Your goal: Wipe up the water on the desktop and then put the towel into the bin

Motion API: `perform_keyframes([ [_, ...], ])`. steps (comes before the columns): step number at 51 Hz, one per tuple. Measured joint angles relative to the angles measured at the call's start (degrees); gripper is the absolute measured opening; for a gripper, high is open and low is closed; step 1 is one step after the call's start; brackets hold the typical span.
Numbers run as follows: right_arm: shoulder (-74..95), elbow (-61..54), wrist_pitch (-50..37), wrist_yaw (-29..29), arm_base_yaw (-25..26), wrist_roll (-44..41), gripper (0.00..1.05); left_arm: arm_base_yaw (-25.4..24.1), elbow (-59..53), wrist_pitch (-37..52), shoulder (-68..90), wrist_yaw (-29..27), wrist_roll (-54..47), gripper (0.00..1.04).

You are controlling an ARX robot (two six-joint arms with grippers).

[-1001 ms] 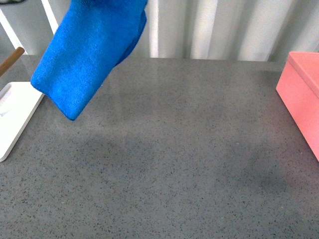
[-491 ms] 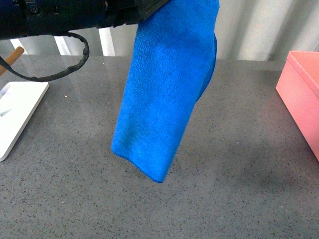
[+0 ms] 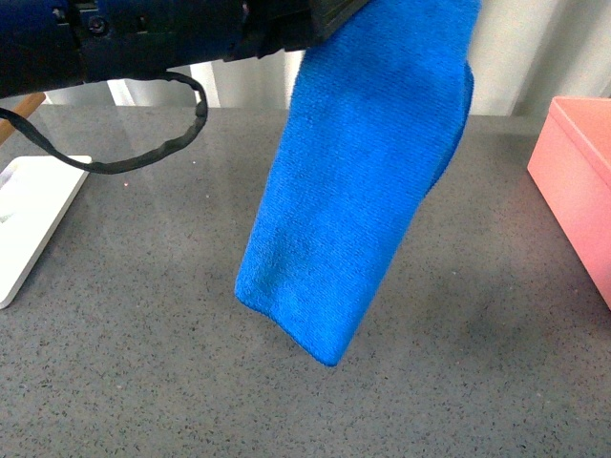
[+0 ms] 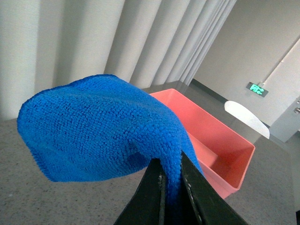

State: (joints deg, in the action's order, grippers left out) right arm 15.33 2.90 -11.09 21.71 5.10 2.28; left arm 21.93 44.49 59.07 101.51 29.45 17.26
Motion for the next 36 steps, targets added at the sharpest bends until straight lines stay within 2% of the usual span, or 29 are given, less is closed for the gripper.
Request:
perform_keyframes([
  [3, 8.2, 1.6, -8.8, 0.1, -0.2, 0.2, 0.98, 0.3, 0.2, -0.3, 0.0, 0.0, 0.0, 0.03],
  [8, 24.2, 6.5, -25.1, -2.8, -1.7, -0.3, 0.98, 0.5, 0.3, -0.4, 0.0, -0.4, 0.0, 0.03],
  [13, 36.4, 11.5, -32.6, -3.1, -4.3, -0.6, 0.98, 0.6, 0.5, -0.4, 0.0, -1.1, 0.8, 0.03],
  [18, 46.3, 15.7, -31.7, -0.7, -7.9, -0.3, 0.98, 0.6, 0.8, -0.4, 0.0, -1.5, 1.3, 0.03],
  [26, 58.5, 18.8, -29.9, 3.9, -17.0, 1.0, 0.98, 0.5, 1.4, -0.7, 0.0, -2.2, 2.2, 0.03],
  [32, 63.3, 19.1, -31.5, 2.4, -22.9, 0.2, 0.98, 0.3, 1.8, -1.0, -0.3, -2.3, 2.8, 0.03],
  [36, 64.8, 19.5, -31.5, 0.1, -24.6, -0.9, 0.98, 0.2, 1.8, -1.1, -0.4, -2.3, 2.8, 0.03],
])
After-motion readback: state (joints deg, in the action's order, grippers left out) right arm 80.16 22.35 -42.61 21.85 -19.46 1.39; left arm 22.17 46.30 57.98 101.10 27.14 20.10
